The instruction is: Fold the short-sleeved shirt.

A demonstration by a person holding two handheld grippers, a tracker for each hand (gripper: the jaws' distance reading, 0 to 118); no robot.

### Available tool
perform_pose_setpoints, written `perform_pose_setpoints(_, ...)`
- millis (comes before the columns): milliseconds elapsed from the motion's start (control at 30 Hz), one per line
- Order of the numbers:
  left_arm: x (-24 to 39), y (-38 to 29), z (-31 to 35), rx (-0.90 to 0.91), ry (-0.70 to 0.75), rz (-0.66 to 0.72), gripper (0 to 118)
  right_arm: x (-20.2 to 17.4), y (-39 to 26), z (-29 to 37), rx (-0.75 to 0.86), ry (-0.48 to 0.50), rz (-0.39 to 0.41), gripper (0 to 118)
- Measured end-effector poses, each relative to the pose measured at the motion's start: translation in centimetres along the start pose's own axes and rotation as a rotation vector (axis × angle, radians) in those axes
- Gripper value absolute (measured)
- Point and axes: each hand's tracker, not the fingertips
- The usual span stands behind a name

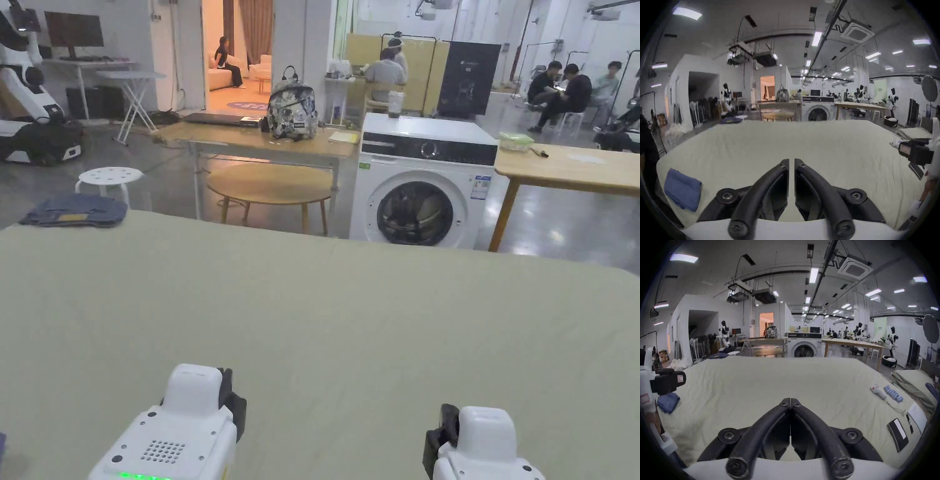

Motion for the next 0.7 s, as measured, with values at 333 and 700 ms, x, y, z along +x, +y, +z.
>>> perform_pose_setpoints(333,1.4,0.5,0.4,0.105,0.012,0.009,0,1.2,0.7,0.4,0.091,-0.035,0.004,0)
perform_pose_setpoints(700,1.4,0.4,0.1,0.106,0.022,0.026,0,1.1,0.7,0.7,0.109,-0.044,-0.026,0)
